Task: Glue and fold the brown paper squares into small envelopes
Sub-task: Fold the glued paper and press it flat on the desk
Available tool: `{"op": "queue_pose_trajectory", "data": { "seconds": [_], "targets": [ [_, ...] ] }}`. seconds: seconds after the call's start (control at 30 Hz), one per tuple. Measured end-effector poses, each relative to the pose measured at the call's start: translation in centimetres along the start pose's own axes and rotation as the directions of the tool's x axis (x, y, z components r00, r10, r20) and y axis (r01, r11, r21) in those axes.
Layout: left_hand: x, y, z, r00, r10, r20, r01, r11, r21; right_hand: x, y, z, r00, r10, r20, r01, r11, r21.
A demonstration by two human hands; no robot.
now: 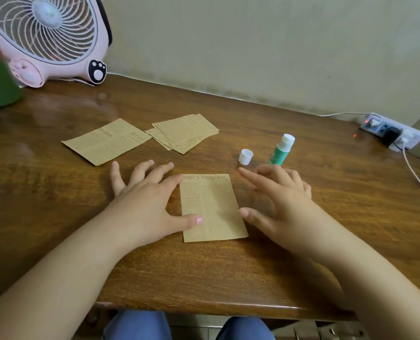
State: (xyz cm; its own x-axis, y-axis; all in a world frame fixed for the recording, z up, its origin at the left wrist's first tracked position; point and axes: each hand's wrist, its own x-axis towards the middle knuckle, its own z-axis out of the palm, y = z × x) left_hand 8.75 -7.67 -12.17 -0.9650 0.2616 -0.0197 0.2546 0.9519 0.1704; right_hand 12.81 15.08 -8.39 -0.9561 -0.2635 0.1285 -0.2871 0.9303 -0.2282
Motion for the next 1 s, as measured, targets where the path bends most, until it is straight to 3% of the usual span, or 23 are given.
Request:
{"op": "queue_pose_trajectory", "data": {
  "seconds": [0.3,0.4,0.47,0.6,0.8,1.0],
  "targets": [
    [-0.1,-0.2,0.1,1.0,0.004,-0.004,-0.004,1.0,-0.009,-1.4,0.4,-0.3,0.982,0.047,0.181,-0.038,0.998,-0.056],
    [0.0,-0.2,0.2,1.0,0.005,-0.014,-0.005,1.0,-0.004,-1.8,0.9,-0.4,0.997,0.071,-0.044,-0.066,0.992,0.108],
    [-0.1,-0.2,0.2,1.0,0.007,-0.015,-0.007,1.0,-0.001,-2.2,0.5,0.1,0.982,-0.026,-0.189,0.05,0.991,0.124],
    [-0.2,-0.3,0.3,1.0,0.012,-0.028,-0.011,1.0,0.016,-3.6,-1.9,2.9,0.97,-0.22,-0.101,0.219,0.976,-0.018],
    [-0.1,-0.3,0.3,1.0,0.009,-0.021,-0.009,1.0,0.006,-5.7,0.0,2.5,0.984,-0.095,-0.152,0.079,0.991,-0.104],
    [-0.1,-0.2,0.4,0.999,-0.003,-0.043,0.003,1.0,-0.003,-4.0,-2.8,1.8,0.972,-0.097,-0.216,0.083,0.994,-0.075]
  ]
}}
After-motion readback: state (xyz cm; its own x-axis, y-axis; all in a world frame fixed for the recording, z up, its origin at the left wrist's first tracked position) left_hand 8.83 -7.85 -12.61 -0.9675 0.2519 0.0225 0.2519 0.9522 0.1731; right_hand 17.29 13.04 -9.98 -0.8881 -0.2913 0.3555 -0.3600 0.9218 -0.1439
